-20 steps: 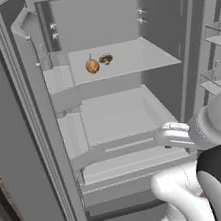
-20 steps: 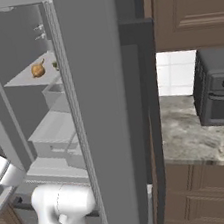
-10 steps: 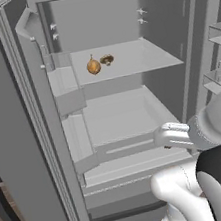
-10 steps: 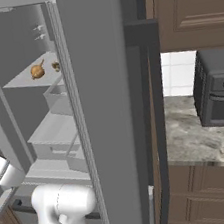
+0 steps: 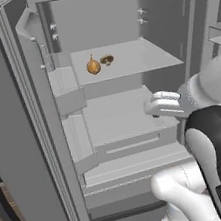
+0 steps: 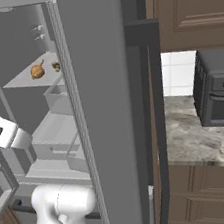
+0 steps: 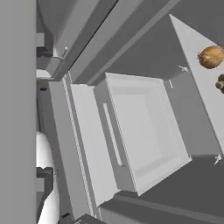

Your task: Gather the onion and mushroom from the fridge and place them on a tray on the dining counter. Then gather the chicken drumstick and fish from the fridge and place them on the other tray.

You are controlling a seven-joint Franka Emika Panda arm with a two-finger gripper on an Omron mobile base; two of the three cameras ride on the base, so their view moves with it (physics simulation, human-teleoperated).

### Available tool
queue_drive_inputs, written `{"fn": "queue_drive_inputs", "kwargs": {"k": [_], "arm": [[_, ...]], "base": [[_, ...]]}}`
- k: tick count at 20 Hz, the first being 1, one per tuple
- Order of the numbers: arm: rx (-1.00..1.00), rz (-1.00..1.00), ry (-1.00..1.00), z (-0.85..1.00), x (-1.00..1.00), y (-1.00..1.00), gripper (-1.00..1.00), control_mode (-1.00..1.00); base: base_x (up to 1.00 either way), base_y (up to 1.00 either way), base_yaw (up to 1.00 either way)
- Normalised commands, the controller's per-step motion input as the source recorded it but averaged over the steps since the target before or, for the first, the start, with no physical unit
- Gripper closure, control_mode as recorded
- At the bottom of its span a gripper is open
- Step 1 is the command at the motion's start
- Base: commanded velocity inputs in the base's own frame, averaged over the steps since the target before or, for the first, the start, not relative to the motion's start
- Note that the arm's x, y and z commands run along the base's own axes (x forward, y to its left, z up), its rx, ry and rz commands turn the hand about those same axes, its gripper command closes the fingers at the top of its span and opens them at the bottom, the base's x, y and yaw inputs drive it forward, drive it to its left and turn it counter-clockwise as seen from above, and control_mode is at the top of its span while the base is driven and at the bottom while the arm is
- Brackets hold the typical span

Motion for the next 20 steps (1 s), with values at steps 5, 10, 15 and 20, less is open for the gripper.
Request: {"fn": "queue_drive_inputs", "kwargs": {"k": [5,10,15,20], "arm": [[-0.04,0.03,-0.13,0.30,0.44,0.22,-1.00,-1.00],[-0.02,0.00,-0.17,0.02,0.48,0.23,-1.00,-1.00],[-0.01,0.02,-0.10,0.04,0.54,0.00,-1.00,-1.00],[0.00,0.03,-0.01,0.34,0.61,0.00,-1.00,-1.00]], "base": [[0.00,0.00,0.00],[0.00,0.00,0.00],[0.00,0.00,0.00],[0.00,0.00,0.00]]}}
